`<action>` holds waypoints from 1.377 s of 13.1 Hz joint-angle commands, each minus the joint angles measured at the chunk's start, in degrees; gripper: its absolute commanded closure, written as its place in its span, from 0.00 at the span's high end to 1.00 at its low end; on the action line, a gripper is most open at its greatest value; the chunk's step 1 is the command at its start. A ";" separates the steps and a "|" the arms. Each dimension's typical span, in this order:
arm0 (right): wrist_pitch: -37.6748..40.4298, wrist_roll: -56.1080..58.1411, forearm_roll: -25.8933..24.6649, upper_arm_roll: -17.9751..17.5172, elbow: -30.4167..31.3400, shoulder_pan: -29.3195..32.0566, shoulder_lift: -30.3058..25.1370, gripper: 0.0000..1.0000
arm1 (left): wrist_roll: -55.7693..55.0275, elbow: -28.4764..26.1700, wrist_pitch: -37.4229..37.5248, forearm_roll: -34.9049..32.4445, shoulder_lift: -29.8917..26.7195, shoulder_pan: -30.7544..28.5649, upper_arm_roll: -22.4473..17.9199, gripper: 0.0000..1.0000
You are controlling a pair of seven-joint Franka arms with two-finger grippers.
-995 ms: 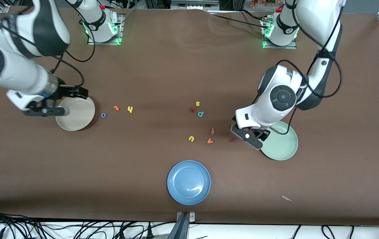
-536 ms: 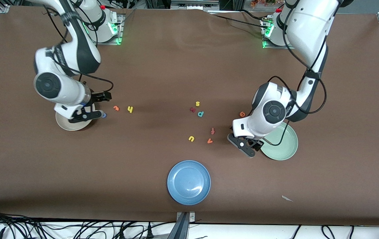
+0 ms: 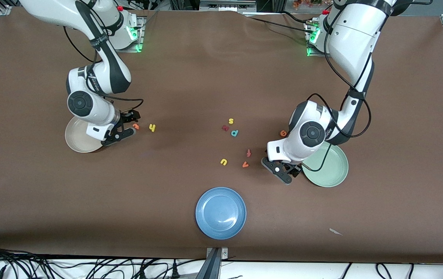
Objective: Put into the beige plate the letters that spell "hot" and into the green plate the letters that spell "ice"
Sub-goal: 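Reach the left gripper to letter i while the right gripper reaches t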
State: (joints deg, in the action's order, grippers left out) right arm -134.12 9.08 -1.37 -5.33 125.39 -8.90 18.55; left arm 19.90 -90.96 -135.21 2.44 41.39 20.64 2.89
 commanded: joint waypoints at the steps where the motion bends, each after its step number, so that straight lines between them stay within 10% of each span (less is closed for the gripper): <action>1: -6.93 0.68 -0.56 -0.56 4.68 -0.24 -0.79 0.75 | 1.45 1.23 -0.84 0.37 1.32 1.24 -0.52 0.98; 8: -14.15 0.15 -0.65 -0.47 6.80 -2.88 1.05 0.70 | 0.58 -0.88 -4.71 0.02 2.99 3.09 -0.78 0.92; 18: -18.10 0.50 -0.65 0.23 6.98 -2.79 3.86 0.70 | 0.31 -2.29 -4.72 -3.85 2.56 2.91 -0.87 0.08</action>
State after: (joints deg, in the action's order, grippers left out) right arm -150.38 9.23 -1.39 -5.46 131.68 -11.86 22.12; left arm 19.91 -92.24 -139.62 -0.04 44.63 23.18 2.31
